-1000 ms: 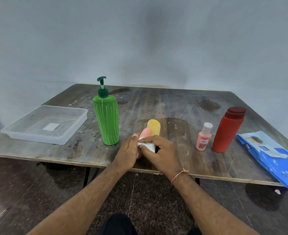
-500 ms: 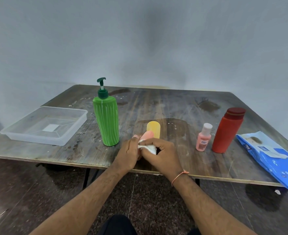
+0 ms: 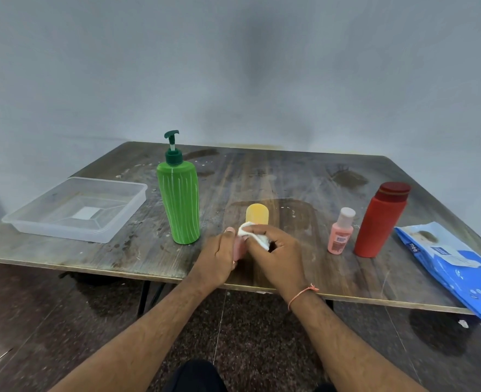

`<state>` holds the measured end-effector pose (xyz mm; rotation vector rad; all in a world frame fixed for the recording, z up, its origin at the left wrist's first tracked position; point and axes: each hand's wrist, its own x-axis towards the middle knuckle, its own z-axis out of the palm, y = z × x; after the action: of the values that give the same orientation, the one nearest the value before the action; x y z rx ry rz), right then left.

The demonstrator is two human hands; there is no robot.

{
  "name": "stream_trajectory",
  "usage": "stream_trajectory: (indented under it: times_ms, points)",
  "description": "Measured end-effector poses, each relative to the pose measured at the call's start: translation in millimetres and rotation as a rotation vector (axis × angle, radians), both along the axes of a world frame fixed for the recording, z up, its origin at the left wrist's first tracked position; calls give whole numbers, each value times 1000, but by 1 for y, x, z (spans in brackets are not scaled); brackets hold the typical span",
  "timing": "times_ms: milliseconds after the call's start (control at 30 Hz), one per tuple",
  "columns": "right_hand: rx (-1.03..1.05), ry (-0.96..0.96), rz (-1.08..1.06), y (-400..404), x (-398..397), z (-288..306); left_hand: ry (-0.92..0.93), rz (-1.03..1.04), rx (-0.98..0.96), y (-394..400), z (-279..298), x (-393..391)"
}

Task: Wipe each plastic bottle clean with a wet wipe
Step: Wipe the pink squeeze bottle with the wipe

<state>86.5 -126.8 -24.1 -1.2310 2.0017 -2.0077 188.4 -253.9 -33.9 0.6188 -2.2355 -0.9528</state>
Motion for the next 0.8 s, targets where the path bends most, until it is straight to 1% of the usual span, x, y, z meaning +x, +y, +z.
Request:
stream_trajectory:
  times_ms: [33,100,133,200,233,333,400,433,500,567,700,800]
  points:
    - [39,46,23,0,2,-1,18,-14,151,0,0,-1]
    - [84,125,41,1,5,-2,8,-27,272,1,4,-2]
    - [82,135,44,1,5,-2,11,-34,243,-1,0,-4]
    - [54,135,38,1,4,-3,-9,-18,268,-1,0,-3]
    - [38,127,27,1,4,-3,12,-16,325,1,3,-3]
    - [-39,53,-39,-1,2,-5,0,12,317,1,1,-2]
    - [-89,-5,-87,-4,-1,-5,79,12,375,-2,-3,-1]
    - [-97,-23,-104,-5,-3,-5,86,-9,432,-3,-4,-1]
    - [-96,-41,-121,-6,-6,-5,59,-64,481,-2,2,-2]
    - [-83,-48,-118,-5,-7,-5,82,-87,539,-3,3,-2]
    - [-52,-64,-98,-6,-6,-6,76,-166,556,-3,9,1]
    - [-39,-30,-100,-6,-5,-7,68,-191,585,-8,7,3]
